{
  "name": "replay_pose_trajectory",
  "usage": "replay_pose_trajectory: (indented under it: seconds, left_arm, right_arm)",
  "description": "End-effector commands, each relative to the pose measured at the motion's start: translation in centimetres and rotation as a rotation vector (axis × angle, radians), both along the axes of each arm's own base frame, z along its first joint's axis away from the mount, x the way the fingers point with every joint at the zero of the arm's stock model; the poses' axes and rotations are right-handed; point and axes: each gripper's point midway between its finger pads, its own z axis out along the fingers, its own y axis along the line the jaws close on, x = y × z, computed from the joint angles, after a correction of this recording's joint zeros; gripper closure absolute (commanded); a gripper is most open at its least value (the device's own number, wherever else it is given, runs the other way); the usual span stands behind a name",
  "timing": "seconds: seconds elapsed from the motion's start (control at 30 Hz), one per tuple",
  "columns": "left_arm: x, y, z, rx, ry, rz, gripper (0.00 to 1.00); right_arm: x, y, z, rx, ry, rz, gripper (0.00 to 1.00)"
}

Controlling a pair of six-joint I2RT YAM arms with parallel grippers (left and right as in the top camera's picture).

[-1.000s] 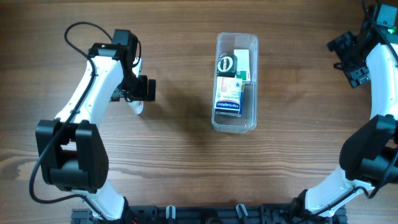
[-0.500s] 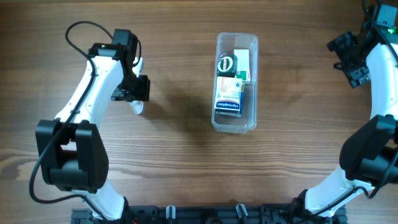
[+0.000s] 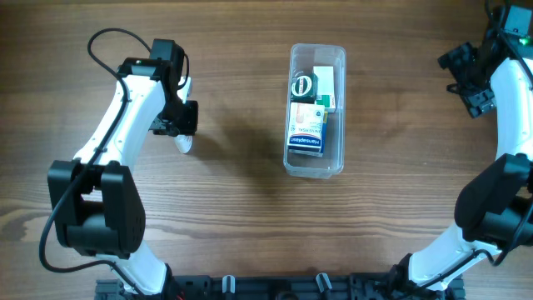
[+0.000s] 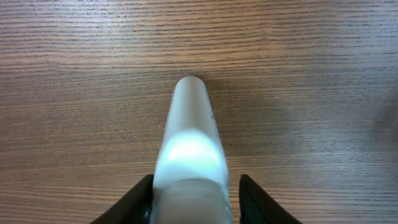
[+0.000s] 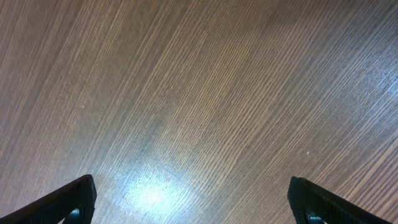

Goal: Pack container
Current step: 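Lower the left gripper and grasp the clear bottle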

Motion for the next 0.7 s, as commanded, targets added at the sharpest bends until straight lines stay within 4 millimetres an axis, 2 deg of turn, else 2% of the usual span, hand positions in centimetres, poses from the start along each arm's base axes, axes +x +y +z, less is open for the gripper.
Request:
replay_pose_trajectory:
  seconds: [0.0, 0.3, 0.5, 0.67]
  left_arm:
    - [-0.2, 0.0, -0.5, -0.007, 0.015, 0.002, 0.6]
    - [-0.2, 0.0, -0.5, -0.008, 0.014, 0.002, 0.69]
    - [0.2, -0.2, -0.2, -0.021, 0.003, 0.018, 0.7]
    - [1.8, -1.5, 2.1, -0.088, -0.064, 0.021, 0.72]
  right_arm:
    - [0.0, 0.1, -0.6, 0.01, 0.007, -0.016, 0.0]
    - [0.1, 0.1, -0.6, 0.01, 0.007, -0.016, 0.0]
    - [0.0, 0.1, -0.6, 0.01, 0.007, -0.016, 0.0]
    - [0.0, 0.1, -0.6, 0.01, 0.007, -0.016, 0.0]
